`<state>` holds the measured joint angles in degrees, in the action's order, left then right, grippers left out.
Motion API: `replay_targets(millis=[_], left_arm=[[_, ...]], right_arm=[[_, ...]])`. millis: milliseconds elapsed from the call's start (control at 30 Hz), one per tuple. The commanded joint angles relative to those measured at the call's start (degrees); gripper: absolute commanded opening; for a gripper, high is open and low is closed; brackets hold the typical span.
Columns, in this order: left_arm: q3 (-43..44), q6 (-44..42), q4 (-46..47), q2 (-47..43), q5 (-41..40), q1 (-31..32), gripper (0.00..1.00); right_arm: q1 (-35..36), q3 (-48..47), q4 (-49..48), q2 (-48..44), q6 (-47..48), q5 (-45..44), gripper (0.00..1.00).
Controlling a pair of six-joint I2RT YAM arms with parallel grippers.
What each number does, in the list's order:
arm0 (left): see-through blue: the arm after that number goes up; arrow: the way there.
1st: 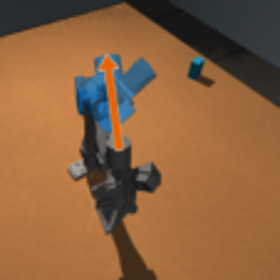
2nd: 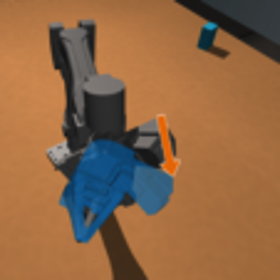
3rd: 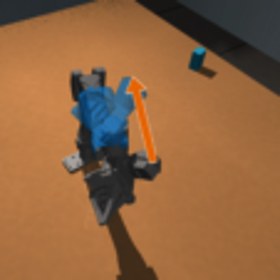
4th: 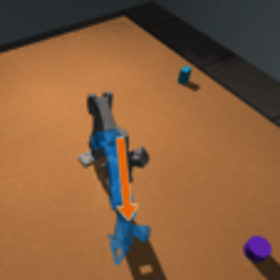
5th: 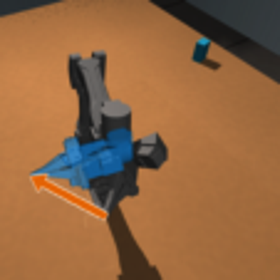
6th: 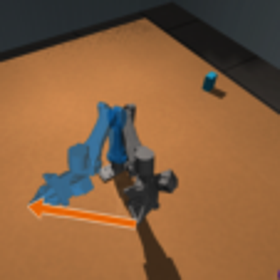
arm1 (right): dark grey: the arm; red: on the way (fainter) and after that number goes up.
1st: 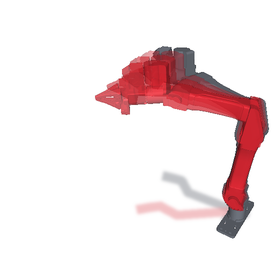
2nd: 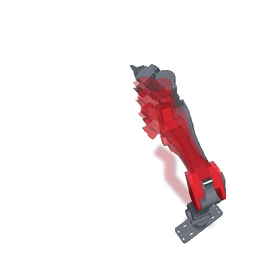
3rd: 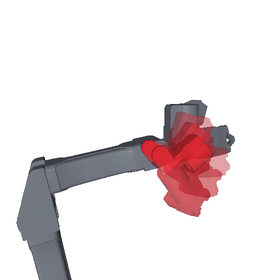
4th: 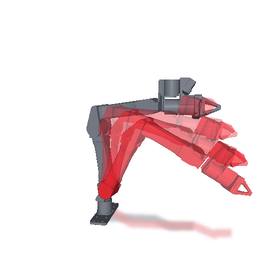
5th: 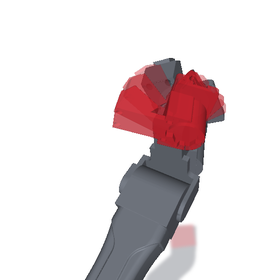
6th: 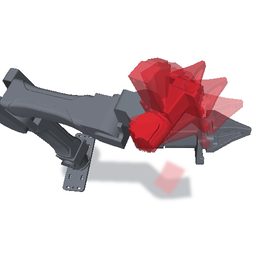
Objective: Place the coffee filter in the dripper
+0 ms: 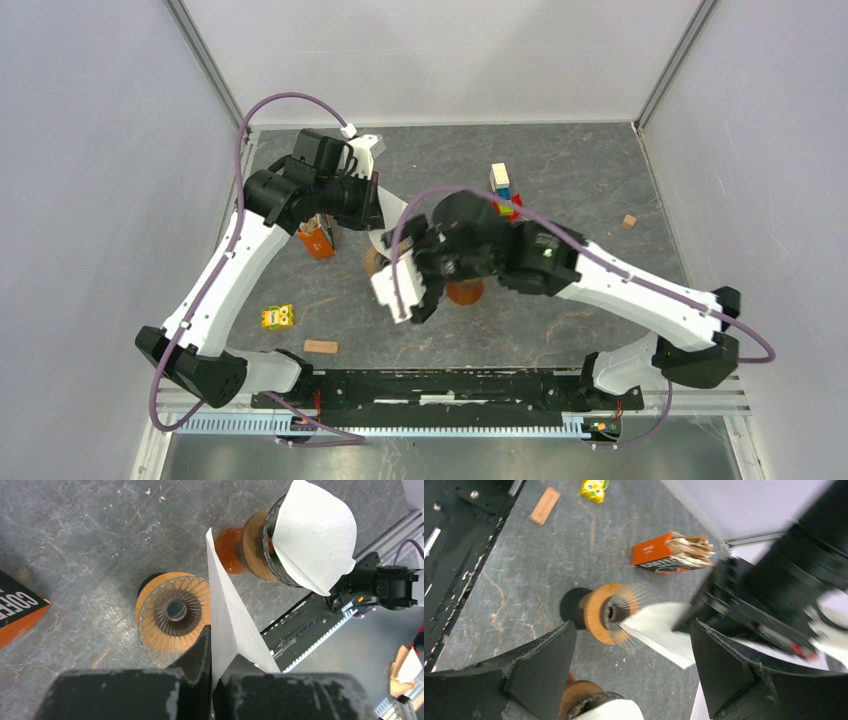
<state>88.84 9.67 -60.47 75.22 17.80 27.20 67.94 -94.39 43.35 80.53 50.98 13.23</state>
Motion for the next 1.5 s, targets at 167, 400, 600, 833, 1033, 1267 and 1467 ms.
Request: replay_targets(millis=[167,400,600,833,1033,1267,1467], left_arm=[[0.51,-0.88,-0.53,0.49,5.4,-0.92,0.02],[-0.64,-0.75,-0.45,-1.19,5.31,-0.9,0.02],[-1.62,-0.83,-0.45,-2.91,5.48,-0.92,0.02],[-2.57,-2.29,-2.32,-4.76,5.31,-1.56,0.02],[-1.94,-6.8,-8.15,-5.25,7.19,-2.86,0.02],[-3.14,-8.56,-10.66,-5.05,8.05,-2.86,0.02],[-2.94,-9.41,-12.29,-4.05,7.77,-2.86,0.02]], right_arm=[[8.97,-0.46,0.74,6.72,4.41,-21.0,0.89],[10.46,2.69,-3.01,10.0,5.81,-32.43,0.87],[10.46,3.34,-3.74,11.55,6.89,-34.96,0.83],[8.66,2.07,-2.6,11.96,6.61,-33.19,0.74],[6.02,-0.09,0.8,10.67,6.71,-24.9,0.71],[5.45,-3.19,3.11,10.89,7.12,-18.13,0.72],[4.11,-4.37,3.84,11.46,7.08,-14.8,0.71]])
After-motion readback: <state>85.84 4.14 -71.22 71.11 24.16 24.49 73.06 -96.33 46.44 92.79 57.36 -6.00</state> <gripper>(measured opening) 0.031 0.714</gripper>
